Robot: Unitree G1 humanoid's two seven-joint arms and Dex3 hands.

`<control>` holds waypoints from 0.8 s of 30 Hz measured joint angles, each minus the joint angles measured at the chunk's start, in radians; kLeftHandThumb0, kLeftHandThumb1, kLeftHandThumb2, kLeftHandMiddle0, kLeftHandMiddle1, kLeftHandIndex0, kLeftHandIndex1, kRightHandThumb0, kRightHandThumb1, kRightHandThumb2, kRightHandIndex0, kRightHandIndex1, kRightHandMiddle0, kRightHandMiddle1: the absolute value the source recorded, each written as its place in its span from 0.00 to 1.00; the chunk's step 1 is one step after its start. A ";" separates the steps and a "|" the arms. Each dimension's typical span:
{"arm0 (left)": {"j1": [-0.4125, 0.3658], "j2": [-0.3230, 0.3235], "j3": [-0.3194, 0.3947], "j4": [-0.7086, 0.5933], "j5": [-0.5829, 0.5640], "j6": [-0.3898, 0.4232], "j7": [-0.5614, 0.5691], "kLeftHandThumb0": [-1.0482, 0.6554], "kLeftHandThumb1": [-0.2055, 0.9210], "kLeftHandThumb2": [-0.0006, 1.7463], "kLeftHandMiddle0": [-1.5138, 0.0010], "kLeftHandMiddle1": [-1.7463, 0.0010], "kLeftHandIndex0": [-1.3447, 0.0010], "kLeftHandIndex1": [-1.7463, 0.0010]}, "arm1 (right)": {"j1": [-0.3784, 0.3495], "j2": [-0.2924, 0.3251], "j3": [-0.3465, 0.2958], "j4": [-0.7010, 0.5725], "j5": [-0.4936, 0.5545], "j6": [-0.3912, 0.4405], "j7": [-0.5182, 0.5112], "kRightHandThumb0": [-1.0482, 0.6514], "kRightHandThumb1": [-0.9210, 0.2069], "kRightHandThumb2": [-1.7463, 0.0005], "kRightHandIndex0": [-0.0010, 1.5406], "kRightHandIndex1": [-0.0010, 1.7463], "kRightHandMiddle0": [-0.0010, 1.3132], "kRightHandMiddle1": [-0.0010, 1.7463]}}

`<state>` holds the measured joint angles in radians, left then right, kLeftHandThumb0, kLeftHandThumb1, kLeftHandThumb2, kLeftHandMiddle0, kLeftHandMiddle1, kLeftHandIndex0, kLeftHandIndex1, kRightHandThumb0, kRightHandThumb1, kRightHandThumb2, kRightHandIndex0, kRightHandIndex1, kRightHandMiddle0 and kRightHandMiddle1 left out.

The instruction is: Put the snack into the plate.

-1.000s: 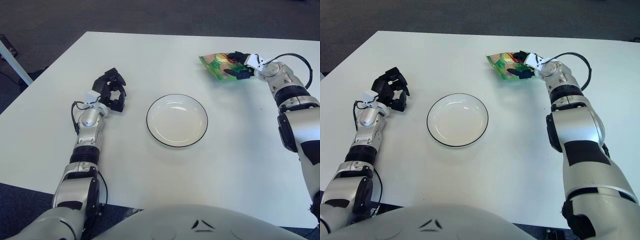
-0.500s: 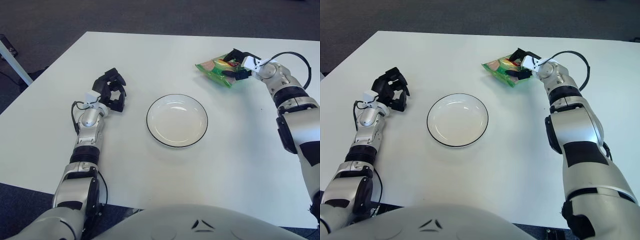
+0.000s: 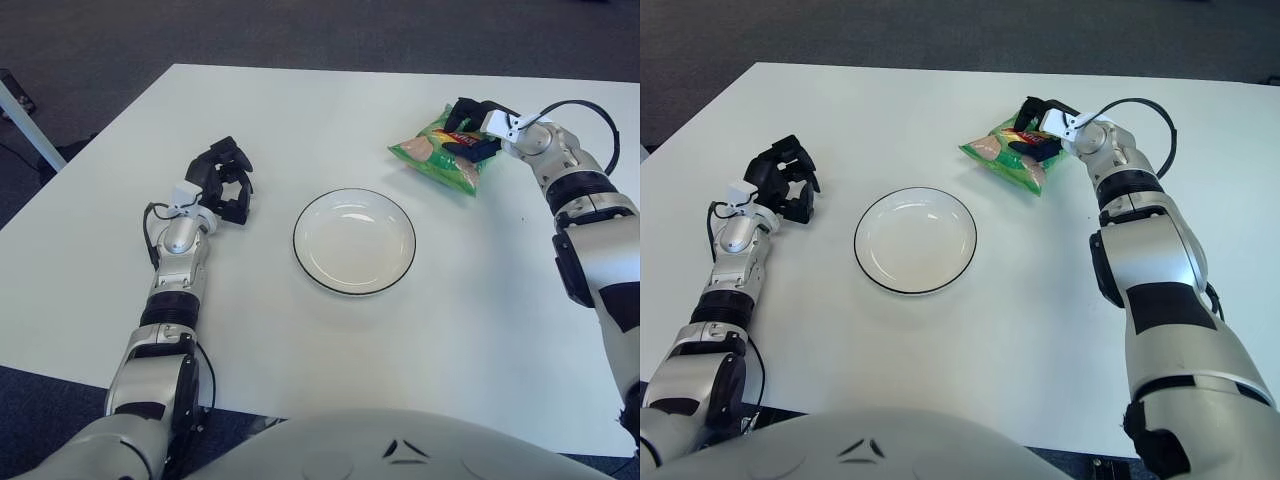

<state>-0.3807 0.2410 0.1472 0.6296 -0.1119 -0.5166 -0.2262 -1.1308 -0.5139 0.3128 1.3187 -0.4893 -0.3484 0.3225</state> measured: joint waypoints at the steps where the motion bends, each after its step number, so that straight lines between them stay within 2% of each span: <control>1: 0.000 0.000 -0.001 0.000 0.000 0.000 0.000 0.61 0.11 1.00 0.42 0.00 0.46 0.03 | -0.002 -0.002 0.007 -0.001 -0.003 -0.002 0.009 0.20 0.07 0.67 0.00 0.33 0.02 0.53; 5: 0.000 0.000 -0.002 0.001 0.001 0.000 -0.005 0.61 0.08 1.00 0.40 0.00 0.41 0.08 | -0.007 -0.011 0.039 -0.003 -0.017 -0.031 0.036 0.16 0.03 0.70 0.00 0.22 0.00 0.41; 7: 0.000 0.000 -0.003 0.001 0.000 0.000 -0.010 0.61 0.06 1.00 0.39 0.00 0.37 0.12 | -0.006 -0.021 0.060 -0.008 -0.031 -0.069 0.050 0.14 0.01 0.69 0.00 0.14 0.00 0.30; 11: -0.001 0.001 -0.003 0.003 0.000 0.000 -0.015 0.61 0.05 1.00 0.38 0.00 0.35 0.15 | 0.007 -0.049 0.088 -0.027 -0.040 -0.155 0.089 0.12 0.00 0.66 0.00 0.07 0.00 0.23; 15: -0.002 0.002 -0.003 0.010 0.000 0.000 -0.020 0.61 0.05 1.00 0.38 0.00 0.34 0.16 | 0.013 -0.069 0.109 -0.032 -0.041 -0.207 0.105 0.11 0.00 0.65 0.00 0.05 0.00 0.20; 19: -0.006 0.003 -0.003 0.020 -0.003 -0.001 -0.031 0.61 0.07 1.00 0.39 0.00 0.39 0.11 | 0.019 -0.092 0.121 -0.039 -0.040 -0.265 0.137 0.10 0.00 0.65 0.00 0.04 0.00 0.21; 24: -0.009 0.004 0.000 0.030 -0.003 -0.004 -0.034 0.61 0.07 1.00 0.39 0.00 0.38 0.12 | 0.030 -0.122 0.121 -0.048 -0.031 -0.320 0.184 0.10 0.00 0.66 0.00 0.03 0.00 0.21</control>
<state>-0.3901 0.2446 0.1474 0.6594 -0.1151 -0.5208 -0.2604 -1.1011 -0.6355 0.4335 1.2712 -0.5201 -0.6688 0.5063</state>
